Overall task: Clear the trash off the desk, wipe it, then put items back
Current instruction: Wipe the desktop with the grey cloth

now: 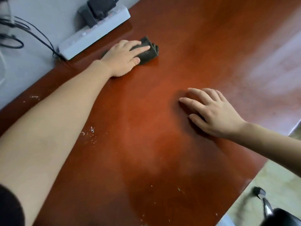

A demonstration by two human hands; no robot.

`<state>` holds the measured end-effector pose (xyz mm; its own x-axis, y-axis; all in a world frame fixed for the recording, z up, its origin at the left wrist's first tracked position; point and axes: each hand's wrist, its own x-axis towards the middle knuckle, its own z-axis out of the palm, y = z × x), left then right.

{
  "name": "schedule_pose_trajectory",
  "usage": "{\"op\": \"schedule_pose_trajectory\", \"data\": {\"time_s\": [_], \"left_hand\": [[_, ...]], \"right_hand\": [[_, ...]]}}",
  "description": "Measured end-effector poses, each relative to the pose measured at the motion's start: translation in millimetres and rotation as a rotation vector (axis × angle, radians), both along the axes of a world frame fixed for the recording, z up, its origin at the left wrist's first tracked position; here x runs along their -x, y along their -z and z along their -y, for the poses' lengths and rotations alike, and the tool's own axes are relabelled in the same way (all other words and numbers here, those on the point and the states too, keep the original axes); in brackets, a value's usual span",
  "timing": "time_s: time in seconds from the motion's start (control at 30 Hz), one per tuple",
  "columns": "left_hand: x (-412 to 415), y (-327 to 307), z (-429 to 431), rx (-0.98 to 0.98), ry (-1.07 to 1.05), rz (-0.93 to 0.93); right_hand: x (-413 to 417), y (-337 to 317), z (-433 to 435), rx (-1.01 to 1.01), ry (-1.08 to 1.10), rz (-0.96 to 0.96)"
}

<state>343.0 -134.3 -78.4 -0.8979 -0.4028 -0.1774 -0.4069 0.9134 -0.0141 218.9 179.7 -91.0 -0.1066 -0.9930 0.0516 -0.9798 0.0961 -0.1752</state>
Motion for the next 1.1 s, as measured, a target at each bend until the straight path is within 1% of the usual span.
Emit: {"op": "schedule_pose_trajectory", "data": {"time_s": [0.07,0.2,0.27,0.37,0.43,0.57,0.63,0.67,0.73,0.87,0.9,0.97,1.03,1.1], "left_hand": [[-15,3,-9,-0.024,0.049,-0.018],[-99,10,-58,-0.048,0.408,-0.061],[-150,10,-82,-0.072,0.542,-0.016],[-195,8,-87,-0.066,0.624,0.051],[-195,7,-60,-0.031,0.587,0.067],[-161,2,20,0.042,0.281,0.042],[-154,2,40,0.000,0.183,0.029],[-156,4,37,-0.011,0.196,-0.008],[-176,8,16,0.004,0.304,-0.060],[-246,11,-39,-0.091,0.511,-0.025],[-257,9,-41,-0.113,0.532,0.001],[-266,9,-25,-0.090,0.522,0.031],[-263,8,8,-0.043,0.357,0.015],[-252,5,42,-0.026,0.108,-0.022]], "right_hand": [[-9,-1,3,-0.014,-0.040,-0.003],[-8,1,3,-0.042,-0.089,0.001],[-5,3,4,-0.029,-0.098,-0.008],[-14,4,15,0.003,-0.098,-0.010],[-28,3,29,0.006,-0.130,-0.002],[-57,1,58,0.009,-0.199,-0.022],[-67,-1,72,0.014,-0.220,-0.034],[-71,-2,76,0.017,-0.231,-0.038],[-78,-1,85,0.013,-0.250,-0.038],[-89,4,97,0.010,-0.271,-0.022],[-91,5,100,0.016,-0.261,-0.013],[-96,6,105,0.023,-0.247,-0.009],[-101,7,110,0.026,-0.246,-0.008],[-105,7,114,0.027,-0.221,0.015]]}}
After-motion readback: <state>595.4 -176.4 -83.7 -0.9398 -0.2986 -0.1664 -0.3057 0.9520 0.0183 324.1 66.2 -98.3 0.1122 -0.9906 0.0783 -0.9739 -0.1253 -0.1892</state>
